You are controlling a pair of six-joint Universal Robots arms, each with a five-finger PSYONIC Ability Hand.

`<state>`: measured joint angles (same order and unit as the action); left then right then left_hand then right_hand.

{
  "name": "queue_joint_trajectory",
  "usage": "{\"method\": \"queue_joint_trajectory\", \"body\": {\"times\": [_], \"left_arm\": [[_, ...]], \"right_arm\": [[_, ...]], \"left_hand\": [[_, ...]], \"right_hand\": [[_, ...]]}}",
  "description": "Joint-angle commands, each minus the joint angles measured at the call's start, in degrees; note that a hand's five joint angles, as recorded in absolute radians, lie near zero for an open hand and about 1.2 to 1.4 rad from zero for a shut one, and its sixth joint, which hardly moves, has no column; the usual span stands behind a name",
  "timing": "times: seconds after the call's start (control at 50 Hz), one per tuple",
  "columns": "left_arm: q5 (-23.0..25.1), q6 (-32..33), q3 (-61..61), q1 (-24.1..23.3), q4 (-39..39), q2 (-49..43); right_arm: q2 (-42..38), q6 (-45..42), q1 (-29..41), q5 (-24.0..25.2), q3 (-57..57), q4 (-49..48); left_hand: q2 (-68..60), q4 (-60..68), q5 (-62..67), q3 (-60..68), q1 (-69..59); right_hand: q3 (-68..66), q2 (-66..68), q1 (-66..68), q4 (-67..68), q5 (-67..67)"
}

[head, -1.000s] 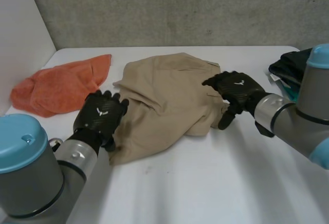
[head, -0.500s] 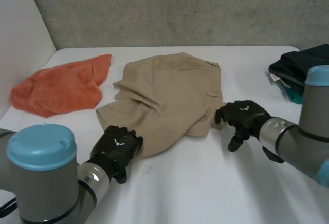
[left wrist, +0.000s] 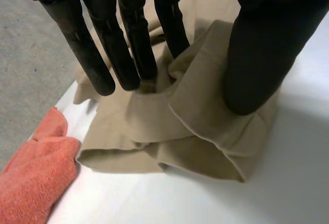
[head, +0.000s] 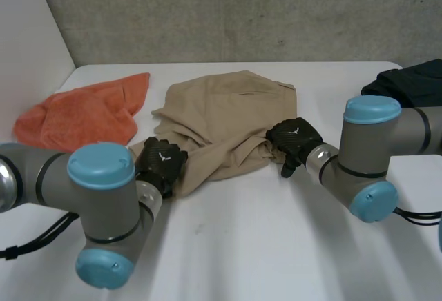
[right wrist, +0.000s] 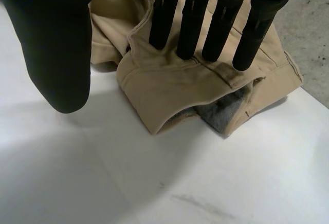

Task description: Fold the laundry.

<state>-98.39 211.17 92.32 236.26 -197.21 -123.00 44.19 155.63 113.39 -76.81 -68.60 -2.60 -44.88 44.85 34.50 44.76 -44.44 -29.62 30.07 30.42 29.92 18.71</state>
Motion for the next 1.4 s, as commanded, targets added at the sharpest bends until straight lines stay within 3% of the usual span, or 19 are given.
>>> {"method": "queue_joint_trajectory", "body": {"times": [0.02, 0.32, 0.4, 0.5, 0.54, 0.74, 0.88, 1.0, 1.1, 1.22, 1.36, 1.4], "left_arm": [[0.39, -0.67, -4.17, 1.49, 0.25, -1.72], [1.36, -1.55, -7.07, 3.33, 1.83, -2.16], [1.27, -1.81, -7.42, 4.03, 2.8, -1.63], [1.09, -2.86, -7.51, 4.83, 3.94, 0.56], [1.09, -3.57, -7.42, 4.83, 4.47, 1.44], [1.09, -8.05, -4.79, 5.18, 17.29, 13.82], [1.44, -9.28, 0.57, 3.69, 33.88, 29.01], [3.11, -6.74, 6.98, 0.18, 41.81, 33.61], [2.77, -2.61, 9.11, 0.08, 36.13, 26.7], [1.44, -0.67, 1.83, 2.63, 27.07, 15.78], [3.99, -1.81, -18.73, 6.23, 16.88, 11.2], [5.82, -3.47, -25.13, 7.63, 11.71, 11.98]], "right_arm": [[-3.85, -0.41, 1.58, -2.47, 4.35, -0.12], [-6.57, -2.61, 2.9, -5.99, 7.43, -5.84], [-7.54, -3.13, 2.72, -6.07, 8.31, -6.28], [-7.89, -2.87, 1.76, -6.07, 8.92, -5.23], [-7.28, -2.7, 1.31, -6.07, 8.84, -4.44], [12.22, -5.5, -2.11, -3.44, 1.98, 11.28], [28.12, -20.15, -7.2, -0.1, -5.47, 33.49], [32.1, -33.25, -9.32, 2.01, -15.49, 42.24], [28.16, -36.01, -9.5, 0.44, -20.17, 39.09], [22.44, -32.68, -9.24, -1.06, -13.94, 34.42], [17.34, -21.34, -6.25, -3.17, 7.75, 25.47], [17.07, -16.96, -5.63, -4.05, 15.03, 18.64]], "left_hand": [[-35.09, 35.11, 35.47, 35.2, -35.53], [-35.12, 35.15, 35.5, 35.24, -35.56], [-35.12, 35.15, 35.5, 35.24, -35.56], [-35.12, 35.15, 35.5, 35.24, -35.56], [-35.12, 35.15, 35.5, 35.24, -35.56], [-35.12, 35.15, 35.5, 35.24, -35.56], [-35.12, 35.15, 35.5, 35.24, -35.56], [-35.12, 35.15, 35.5, 35.24, -35.56], [-35.12, 35.15, 35.5, 35.24, -35.56], [-35.12, 35.15, 35.5, 35.24, -35.56], [-35.12, 35.15, 35.5, 35.24, -35.56], [-35.12, 35.15, 35.5, 35.24, -35.56]], "right_hand": [[-6.61, 6.16, 5.82, 6.32, 7.53], [-20.06, 19.61, 19.26, 19.76, 20.97], [-27.29, 26.84, 26.5, 27.0, 28.21], [-50.3, 49.85, 49.51, 50.0, 51.22], [-50.38, 49.93, 49.58, 50.08, 51.29], [-50.38, 49.93, 49.58, 50.08, 51.29], [-50.38, 49.93, 49.58, 50.08, 51.29], [-50.38, 49.93, 49.58, 50.08, 51.29], [-50.38, 49.93, 49.58, 50.08, 51.29], [-50.38, 49.93, 49.58, 50.08, 51.29], [-50.38, 49.93, 49.58, 50.08, 51.29], [-50.38, 49.93, 49.58, 50.08, 51.29]]}}
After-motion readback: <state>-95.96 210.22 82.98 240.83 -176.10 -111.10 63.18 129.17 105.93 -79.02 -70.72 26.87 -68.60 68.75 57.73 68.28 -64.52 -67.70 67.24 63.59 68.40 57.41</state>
